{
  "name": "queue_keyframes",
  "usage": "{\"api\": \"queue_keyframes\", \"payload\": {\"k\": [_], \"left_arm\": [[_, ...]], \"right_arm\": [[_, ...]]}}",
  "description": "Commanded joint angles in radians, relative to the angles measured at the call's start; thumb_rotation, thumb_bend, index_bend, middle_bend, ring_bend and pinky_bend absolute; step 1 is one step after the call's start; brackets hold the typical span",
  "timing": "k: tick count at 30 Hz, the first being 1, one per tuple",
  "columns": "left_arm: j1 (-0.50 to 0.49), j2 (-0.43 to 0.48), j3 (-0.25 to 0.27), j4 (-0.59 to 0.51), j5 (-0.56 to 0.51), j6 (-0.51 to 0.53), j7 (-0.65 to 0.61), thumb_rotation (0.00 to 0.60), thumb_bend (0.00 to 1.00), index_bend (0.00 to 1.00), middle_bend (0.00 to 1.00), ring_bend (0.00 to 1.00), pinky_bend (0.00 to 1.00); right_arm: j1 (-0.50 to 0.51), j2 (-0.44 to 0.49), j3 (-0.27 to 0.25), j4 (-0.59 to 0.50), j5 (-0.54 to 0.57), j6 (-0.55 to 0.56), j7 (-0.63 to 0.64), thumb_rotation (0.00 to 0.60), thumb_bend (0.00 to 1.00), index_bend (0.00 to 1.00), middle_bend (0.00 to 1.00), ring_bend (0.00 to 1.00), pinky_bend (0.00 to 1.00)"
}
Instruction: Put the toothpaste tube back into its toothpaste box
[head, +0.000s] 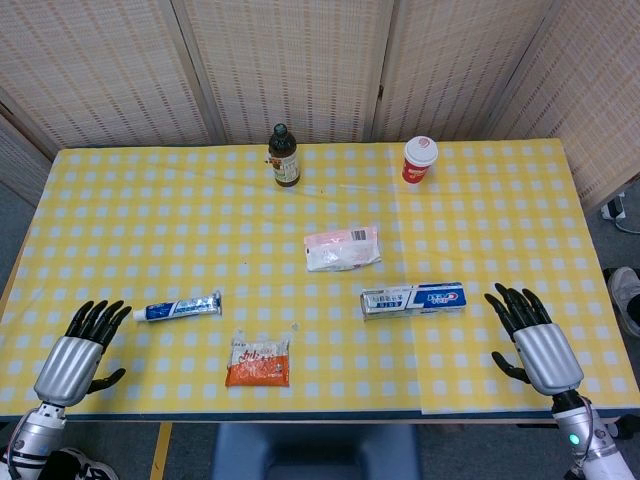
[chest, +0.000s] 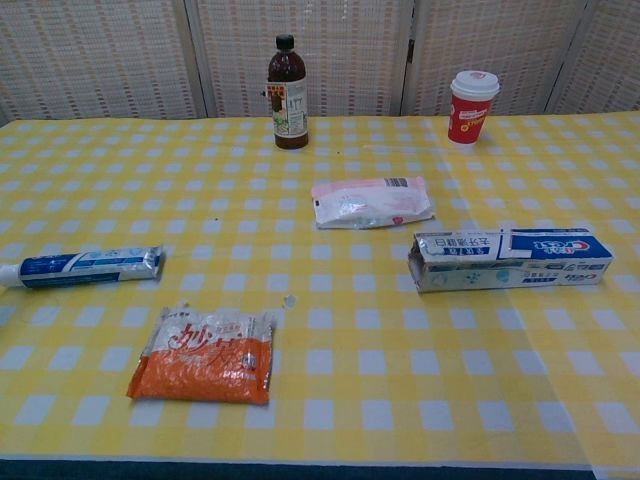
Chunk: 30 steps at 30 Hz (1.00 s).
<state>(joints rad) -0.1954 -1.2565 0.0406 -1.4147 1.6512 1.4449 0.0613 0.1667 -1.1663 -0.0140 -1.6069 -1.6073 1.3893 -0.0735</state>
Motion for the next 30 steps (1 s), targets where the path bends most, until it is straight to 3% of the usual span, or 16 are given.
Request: {"api": "queue_keyframes", "payload": {"k": [1,9,12,14,17,19,21,23,26,30], "left_arm": [[-0.001,0.001,0.003,-0.003,0.004,-0.002,-0.008,0.600,0.21,0.05,0.10,0.07,0.01],[-0.013,-0.002,0.022,-0.016,0.021,-0.031,-0.030,0.600,0.21,0.05,0.10,0.07,0.01],[-0.018,-0.016,0.025,-0.022,0.047,-0.018,-0.055,0.600,0.21,0.07,0.12,0.10,0.07],[-0.028,-0.033,0.023,-0.016,0.073,-0.005,-0.062,0.600,0.21,0.10,0.19,0.16,0.16],[-0.060,-0.047,0.009,-0.018,0.093,-0.020,-0.069,0.600,0.21,0.15,0.39,0.39,0.45],[-0.085,-0.044,0.000,-0.033,0.082,-0.059,-0.076,0.600,0.21,0.19,0.64,0.66,0.74],[-0.118,-0.025,-0.009,-0.082,0.039,-0.137,-0.096,0.600,0.21,0.23,0.85,0.88,0.94],[-0.146,-0.016,-0.030,-0.114,0.000,-0.187,-0.106,0.600,0.22,0.32,0.98,0.99,1.00],[-0.174,-0.022,-0.055,-0.131,-0.050,-0.239,-0.091,0.600,0.22,0.40,1.00,1.00,1.00],[-0.219,-0.016,-0.078,-0.171,-0.134,-0.345,-0.088,0.600,0.21,0.41,1.00,1.00,1.00]], "right_arm": [[0.001,-0.001,0.000,0.001,0.000,-0.002,-0.001,0.600,0.32,0.00,0.00,0.00,0.00],[-0.004,0.002,-0.004,-0.001,-0.007,0.005,0.002,0.600,0.32,0.00,0.00,0.00,0.00],[-0.004,0.003,-0.008,-0.002,-0.007,0.000,0.003,0.600,0.32,0.00,0.00,0.00,0.00],[-0.002,0.001,-0.008,-0.002,-0.007,-0.005,0.000,0.600,0.32,0.00,0.00,0.00,0.00],[0.001,-0.003,-0.007,-0.001,-0.006,-0.011,-0.005,0.600,0.32,0.00,0.00,0.00,0.00],[0.003,-0.007,-0.006,0.000,-0.002,-0.015,-0.010,0.600,0.32,0.00,0.00,0.00,0.00],[0.005,-0.011,-0.005,0.000,0.004,-0.024,-0.018,0.600,0.32,0.00,0.00,0.00,0.00],[0.007,-0.014,-0.003,0.000,0.012,-0.031,-0.024,0.600,0.32,0.00,0.00,0.00,0.00],[0.008,-0.017,0.001,0.000,0.022,-0.034,-0.032,0.600,0.32,0.00,0.00,0.00,0.00],[0.013,-0.019,-0.003,-0.005,0.024,-0.050,-0.032,0.600,0.32,0.00,0.00,0.00,0.00]]}}
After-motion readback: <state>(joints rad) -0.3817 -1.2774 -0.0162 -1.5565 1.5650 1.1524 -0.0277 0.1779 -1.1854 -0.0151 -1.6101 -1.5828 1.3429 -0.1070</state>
